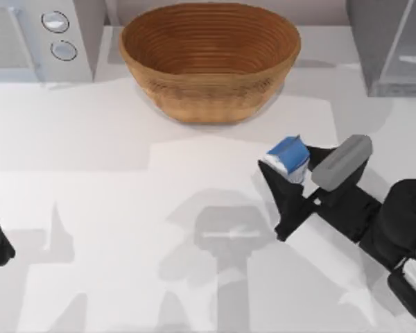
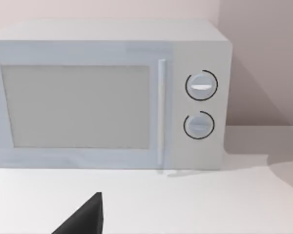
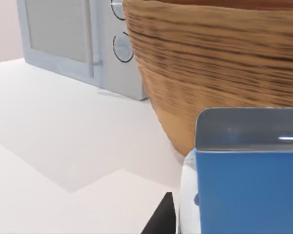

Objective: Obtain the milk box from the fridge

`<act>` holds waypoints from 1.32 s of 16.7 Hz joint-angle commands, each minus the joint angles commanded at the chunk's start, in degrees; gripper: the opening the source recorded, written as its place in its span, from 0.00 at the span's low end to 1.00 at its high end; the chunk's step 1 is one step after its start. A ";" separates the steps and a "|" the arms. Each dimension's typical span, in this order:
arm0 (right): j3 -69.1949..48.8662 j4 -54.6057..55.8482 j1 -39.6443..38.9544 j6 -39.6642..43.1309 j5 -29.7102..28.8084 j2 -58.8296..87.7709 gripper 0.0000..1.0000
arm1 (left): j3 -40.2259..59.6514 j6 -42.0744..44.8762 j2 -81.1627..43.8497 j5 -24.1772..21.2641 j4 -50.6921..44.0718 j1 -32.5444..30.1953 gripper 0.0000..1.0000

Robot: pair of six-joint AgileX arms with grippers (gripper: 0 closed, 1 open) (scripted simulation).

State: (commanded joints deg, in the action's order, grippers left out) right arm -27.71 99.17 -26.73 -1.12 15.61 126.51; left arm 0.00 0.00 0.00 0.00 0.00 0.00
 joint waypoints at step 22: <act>-14.48 -6.55 -3.08 0.22 -3.12 7.70 0.75 | 0.00 0.00 0.00 0.00 0.00 0.00 1.00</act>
State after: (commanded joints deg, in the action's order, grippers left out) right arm -42.20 92.62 -29.81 -0.90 12.50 134.22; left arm 0.00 0.00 0.00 0.00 0.00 0.00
